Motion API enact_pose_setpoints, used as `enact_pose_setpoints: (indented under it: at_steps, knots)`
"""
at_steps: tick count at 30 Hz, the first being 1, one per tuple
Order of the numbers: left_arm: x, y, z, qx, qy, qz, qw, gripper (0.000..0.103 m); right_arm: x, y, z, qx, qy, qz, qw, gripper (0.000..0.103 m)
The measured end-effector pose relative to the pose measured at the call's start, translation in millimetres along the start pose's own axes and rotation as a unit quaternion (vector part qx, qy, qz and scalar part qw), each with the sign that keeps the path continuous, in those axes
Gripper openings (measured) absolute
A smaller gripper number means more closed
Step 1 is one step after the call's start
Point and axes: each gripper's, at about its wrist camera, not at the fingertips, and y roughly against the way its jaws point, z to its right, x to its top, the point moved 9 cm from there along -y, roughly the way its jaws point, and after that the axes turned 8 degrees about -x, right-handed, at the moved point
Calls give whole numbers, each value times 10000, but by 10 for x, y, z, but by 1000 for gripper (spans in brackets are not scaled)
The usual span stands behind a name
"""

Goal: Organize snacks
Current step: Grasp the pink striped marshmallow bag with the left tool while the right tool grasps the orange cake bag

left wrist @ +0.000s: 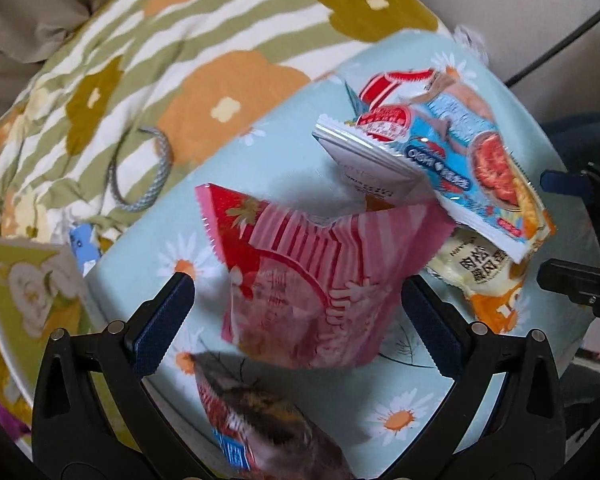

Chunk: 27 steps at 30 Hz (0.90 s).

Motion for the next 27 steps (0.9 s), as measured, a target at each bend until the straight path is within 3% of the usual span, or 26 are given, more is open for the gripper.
enact_pose_setpoints:
  at_steps: [7, 9, 17, 27]
  knots:
    - [-68, -261, 39, -296, 6, -394, 9988, 103, -30, -138, 2, -86, 16, -169, 9998, 103]
    - [-83, -296, 45, -332, 13, -397, 9987, 102, -24, -155, -1, -145, 105, -197, 9996, 103]
    - [-80, -288, 60, -350, -9, -321, 9989, 79, -26, -223, -80, -199, 333, -265, 9989, 103]
    - [-193, -174, 104, -278, 177, -217, 9992, 74, -51, -233, -115, -358, 474, -252, 9979, 103]
